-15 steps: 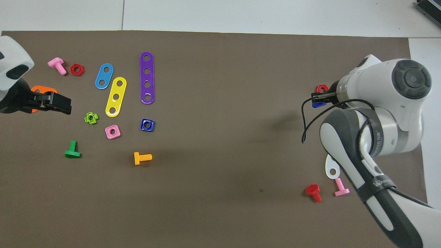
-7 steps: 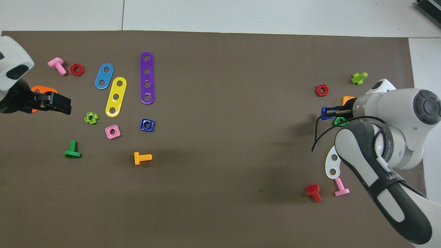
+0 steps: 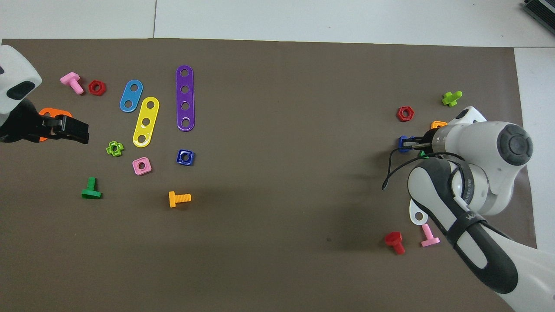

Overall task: Unscrew and place screws in storage area
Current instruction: 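Carry the blue bolt with the right gripper beside the green triangle, then lower the blue bolt and open the right gripper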

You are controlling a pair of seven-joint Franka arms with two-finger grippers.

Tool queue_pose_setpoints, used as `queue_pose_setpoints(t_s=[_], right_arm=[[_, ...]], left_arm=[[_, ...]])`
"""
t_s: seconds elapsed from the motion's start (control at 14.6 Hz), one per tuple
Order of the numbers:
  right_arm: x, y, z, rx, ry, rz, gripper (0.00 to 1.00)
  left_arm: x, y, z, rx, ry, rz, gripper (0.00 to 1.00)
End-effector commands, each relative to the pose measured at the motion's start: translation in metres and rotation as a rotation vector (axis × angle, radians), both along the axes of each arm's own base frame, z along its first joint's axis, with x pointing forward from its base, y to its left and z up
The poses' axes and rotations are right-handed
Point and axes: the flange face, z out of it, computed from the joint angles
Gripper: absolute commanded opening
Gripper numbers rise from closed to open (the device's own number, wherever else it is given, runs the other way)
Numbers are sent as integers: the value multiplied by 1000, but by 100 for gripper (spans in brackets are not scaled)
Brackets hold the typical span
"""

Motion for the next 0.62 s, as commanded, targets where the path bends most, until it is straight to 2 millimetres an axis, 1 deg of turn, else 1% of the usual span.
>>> queue_pose_setpoints(t_s=[0.0,0.07,0.14,0.21,0.27,0.34,0.41,0.48,0.55], right_arm=[[-1,-4,-5,10,-17,7,92],[1,-5,-4,11,-17,6,98],[5,-4,7,17,-30,3,99],[9,-2,23,28,-29,5,99],[15,-1,48,47,-6,5,99],[23,-4,73,65,24,-11,99],[25,-11,98,71,58,-42,99],[26,-19,123,78,84,-77,100],[22,-28,152,65,102,-89,100]], left_arm=[[-5,0,0,25,-13,7,100],[-6,-1,0,26,-12,6,100],[-6,-1,0,26,-12,4,100],[-6,-1,0,26,-12,6,100],[-6,-1,0,26,-10,4,100],[-6,-1,0,26,-9,4,100],[-6,-1,0,26,-10,4,100],[-6,-1,0,26,-10,4,100],[-6,-1,0,26,-10,4,100]])
